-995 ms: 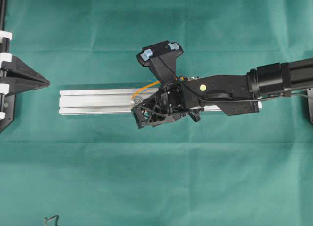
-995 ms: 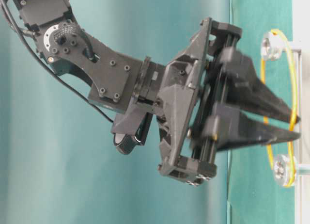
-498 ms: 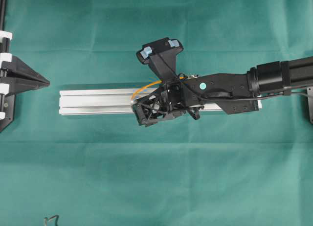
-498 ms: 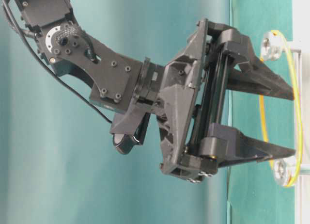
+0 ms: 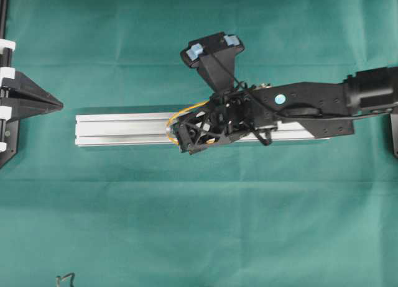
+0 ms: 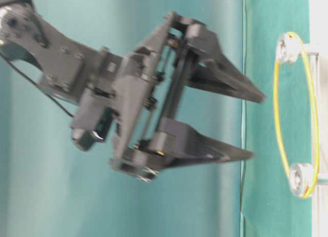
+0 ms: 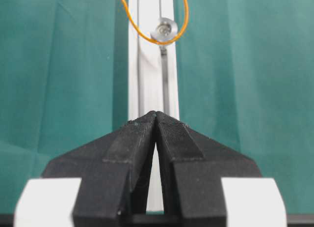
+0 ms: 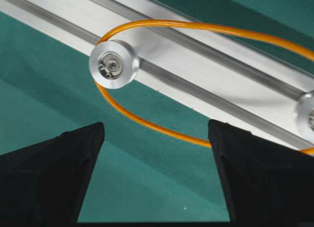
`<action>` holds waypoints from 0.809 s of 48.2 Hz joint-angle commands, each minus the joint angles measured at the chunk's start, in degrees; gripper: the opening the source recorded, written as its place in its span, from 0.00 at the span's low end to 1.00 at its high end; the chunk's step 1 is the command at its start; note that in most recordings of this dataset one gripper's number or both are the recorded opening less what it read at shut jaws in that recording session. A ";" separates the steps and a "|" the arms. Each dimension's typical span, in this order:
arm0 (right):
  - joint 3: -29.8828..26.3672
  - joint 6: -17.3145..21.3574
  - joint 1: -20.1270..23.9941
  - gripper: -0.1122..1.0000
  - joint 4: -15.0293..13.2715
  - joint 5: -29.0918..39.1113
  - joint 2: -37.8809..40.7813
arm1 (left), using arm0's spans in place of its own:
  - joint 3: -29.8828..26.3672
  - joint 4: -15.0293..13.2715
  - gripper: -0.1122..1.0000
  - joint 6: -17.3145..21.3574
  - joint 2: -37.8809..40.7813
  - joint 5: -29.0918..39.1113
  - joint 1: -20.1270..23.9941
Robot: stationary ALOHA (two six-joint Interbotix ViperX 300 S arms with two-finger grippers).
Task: Hook the rubber onto the shaft.
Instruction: 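Lift the open right gripper up and away from the rail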
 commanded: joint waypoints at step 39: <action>-0.79 -10.37 -0.62 0.91 -2.37 6.15 -9.32 | -1.85 0.09 0.12 -0.18 0.09 -0.35 -0.09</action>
